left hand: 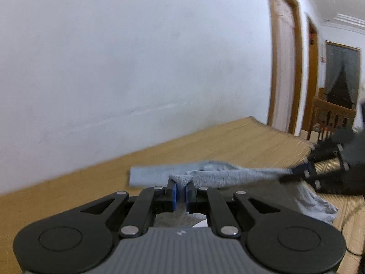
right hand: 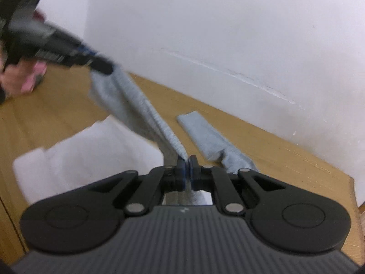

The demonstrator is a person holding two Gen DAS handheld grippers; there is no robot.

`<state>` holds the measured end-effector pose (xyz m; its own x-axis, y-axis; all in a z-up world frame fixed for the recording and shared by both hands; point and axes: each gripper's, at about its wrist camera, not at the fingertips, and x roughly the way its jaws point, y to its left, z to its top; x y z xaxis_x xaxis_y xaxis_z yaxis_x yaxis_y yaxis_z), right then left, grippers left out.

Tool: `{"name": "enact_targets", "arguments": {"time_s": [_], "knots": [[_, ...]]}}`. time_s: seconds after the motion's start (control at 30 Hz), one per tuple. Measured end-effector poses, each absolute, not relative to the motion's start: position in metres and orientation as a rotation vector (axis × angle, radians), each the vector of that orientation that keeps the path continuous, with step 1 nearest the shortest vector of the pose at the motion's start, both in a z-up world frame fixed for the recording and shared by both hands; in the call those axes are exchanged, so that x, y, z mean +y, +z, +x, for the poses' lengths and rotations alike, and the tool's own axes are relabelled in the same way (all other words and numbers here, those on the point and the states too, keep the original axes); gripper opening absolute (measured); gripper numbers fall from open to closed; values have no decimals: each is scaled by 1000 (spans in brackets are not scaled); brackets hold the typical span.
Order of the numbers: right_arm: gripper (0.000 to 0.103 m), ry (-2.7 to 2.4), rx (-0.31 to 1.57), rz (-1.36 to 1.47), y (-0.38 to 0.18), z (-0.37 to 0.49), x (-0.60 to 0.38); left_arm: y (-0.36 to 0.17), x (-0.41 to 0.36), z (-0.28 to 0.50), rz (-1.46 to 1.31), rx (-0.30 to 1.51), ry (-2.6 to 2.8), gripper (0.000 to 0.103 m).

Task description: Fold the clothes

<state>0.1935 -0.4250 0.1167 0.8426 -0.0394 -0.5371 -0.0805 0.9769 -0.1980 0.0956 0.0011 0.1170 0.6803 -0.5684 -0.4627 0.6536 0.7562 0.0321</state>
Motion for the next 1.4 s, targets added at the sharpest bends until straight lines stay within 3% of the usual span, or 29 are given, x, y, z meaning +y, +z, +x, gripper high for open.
{"name": "enact_targets", "arguments": {"time_s": [0.3, 0.53, 0.67, 0.77, 0.97, 1.03, 1.07, 1.3, 1.4], "knots": [[9, 148, 877, -173, -9, 166, -325, 16, 58, 29, 115, 825, -489, 9], [48, -81, 795, -7, 29, 113, -390, 12, 63, 22, 81, 815, -412, 9], [52, -269, 785, 489, 12, 62, -490, 14, 56, 17, 113, 803, -359, 11], [52, -299, 733, 859, -16, 36, -538, 13, 48, 15, 133, 811, -337, 11], [48, -361, 674, 1027, -48, 40, -563, 15, 40, 12, 168, 817, -261, 16], [19, -416, 693, 1012, -53, 41, -568, 13, 43, 11, 194, 826, -203, 33], [16, -428, 710, 985, -54, 41, -569, 10, 46, 9, 208, 831, -173, 35], [15, -375, 757, 900, -53, 41, -571, -3, 78, -1, 199, 907, -19, 34], [22, -310, 835, 768, -37, 47, -557, 2, 82, -9, 160, 906, -31, 35]]}}
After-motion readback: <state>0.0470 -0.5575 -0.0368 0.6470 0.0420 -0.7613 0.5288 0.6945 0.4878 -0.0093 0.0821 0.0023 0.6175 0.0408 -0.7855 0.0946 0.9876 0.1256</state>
